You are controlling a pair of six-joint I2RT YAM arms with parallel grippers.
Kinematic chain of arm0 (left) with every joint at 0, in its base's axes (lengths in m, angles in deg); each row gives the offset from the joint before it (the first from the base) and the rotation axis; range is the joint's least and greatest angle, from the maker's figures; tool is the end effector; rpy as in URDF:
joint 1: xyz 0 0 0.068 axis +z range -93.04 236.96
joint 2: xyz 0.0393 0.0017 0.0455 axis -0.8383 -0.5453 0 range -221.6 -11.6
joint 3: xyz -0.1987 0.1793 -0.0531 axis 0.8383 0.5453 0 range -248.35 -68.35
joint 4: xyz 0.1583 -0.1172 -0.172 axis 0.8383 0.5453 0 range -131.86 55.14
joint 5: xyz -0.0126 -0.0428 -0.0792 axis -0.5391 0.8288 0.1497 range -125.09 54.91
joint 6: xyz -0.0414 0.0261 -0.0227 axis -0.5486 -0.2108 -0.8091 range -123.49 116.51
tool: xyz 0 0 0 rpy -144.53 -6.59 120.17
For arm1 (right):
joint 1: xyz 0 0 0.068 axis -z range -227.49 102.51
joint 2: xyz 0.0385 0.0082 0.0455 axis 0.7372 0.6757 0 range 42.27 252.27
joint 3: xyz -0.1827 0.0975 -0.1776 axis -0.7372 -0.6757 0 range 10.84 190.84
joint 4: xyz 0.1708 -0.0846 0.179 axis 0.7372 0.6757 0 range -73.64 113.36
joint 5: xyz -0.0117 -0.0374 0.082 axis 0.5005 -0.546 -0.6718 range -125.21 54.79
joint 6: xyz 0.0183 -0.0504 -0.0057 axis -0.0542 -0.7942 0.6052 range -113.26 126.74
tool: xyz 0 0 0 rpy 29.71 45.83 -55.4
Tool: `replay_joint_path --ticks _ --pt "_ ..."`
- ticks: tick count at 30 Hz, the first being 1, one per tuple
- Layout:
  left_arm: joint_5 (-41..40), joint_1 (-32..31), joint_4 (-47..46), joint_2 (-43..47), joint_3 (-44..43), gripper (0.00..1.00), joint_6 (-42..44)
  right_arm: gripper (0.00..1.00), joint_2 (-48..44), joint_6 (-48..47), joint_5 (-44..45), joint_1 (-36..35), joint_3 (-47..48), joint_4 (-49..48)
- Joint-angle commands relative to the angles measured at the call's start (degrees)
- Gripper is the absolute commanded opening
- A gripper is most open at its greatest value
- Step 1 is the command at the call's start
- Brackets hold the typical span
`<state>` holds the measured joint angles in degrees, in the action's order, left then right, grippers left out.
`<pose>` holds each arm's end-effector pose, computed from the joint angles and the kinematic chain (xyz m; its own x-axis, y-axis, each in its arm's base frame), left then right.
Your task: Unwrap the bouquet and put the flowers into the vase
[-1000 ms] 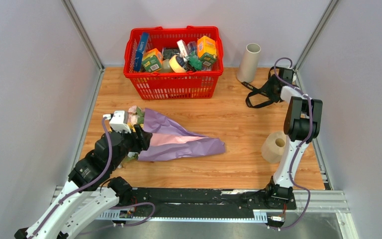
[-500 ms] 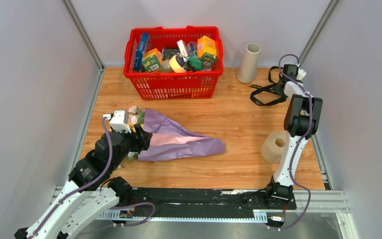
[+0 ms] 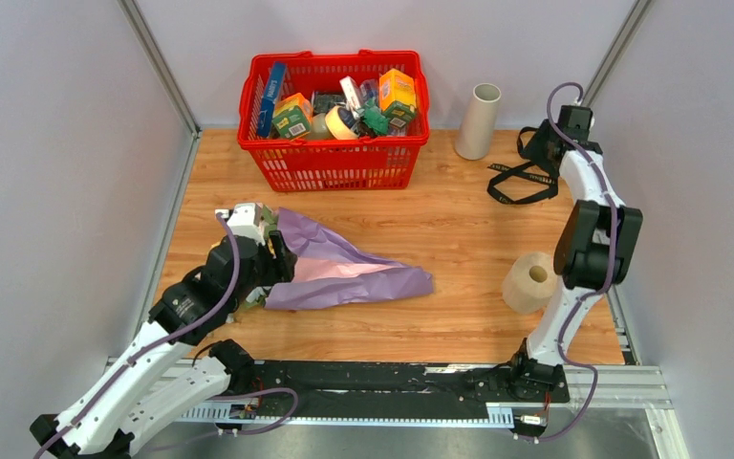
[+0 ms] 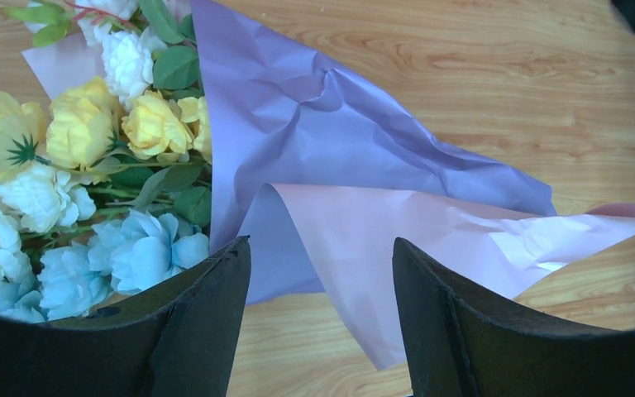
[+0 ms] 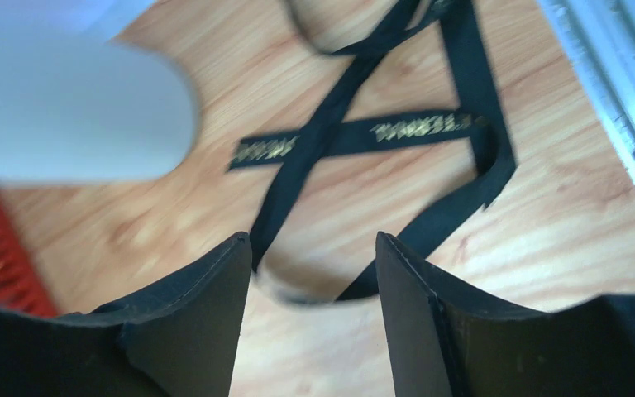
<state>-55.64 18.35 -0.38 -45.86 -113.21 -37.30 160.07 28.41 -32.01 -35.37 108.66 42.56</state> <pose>0.1044 -0.0674 0.3111 -0.5273 -0.2457 -0.8134 0.0667 0.9424 -0.3279 0.4588 -0.1007 0.2408 -0.5641 0.4983 -0.6584 0.4905 0.8437 0.2183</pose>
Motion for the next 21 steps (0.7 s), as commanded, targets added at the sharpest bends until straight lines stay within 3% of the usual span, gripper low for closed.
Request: replay_joint_path --ticks 1,6,11,21 --pt "-0.5 -0.1 3.8 -4.8 -5.8 0.72 -3.0 0.61 -14.3 -3.4 -15.3 -1.7 -8.3 -1.0" --pt "2.6 -0.1 3.7 -7.7 -7.3 0.71 -3.3 0.56 -25.5 -5.8 -24.0 -8.6 -23.1 -5.5" --pt "5.3 -0.1 4.3 -9.1 -9.7 0.71 -3.4 0.48 -29.3 -5.9 -33.1 -19.1 -32.2 -9.8" --pt "2.6 0.0 6.4 -13.0 -11.9 0.70 -5.0 0.44 -31.0 -7.5 -38.1 -37.7 -37.3 -12.8"
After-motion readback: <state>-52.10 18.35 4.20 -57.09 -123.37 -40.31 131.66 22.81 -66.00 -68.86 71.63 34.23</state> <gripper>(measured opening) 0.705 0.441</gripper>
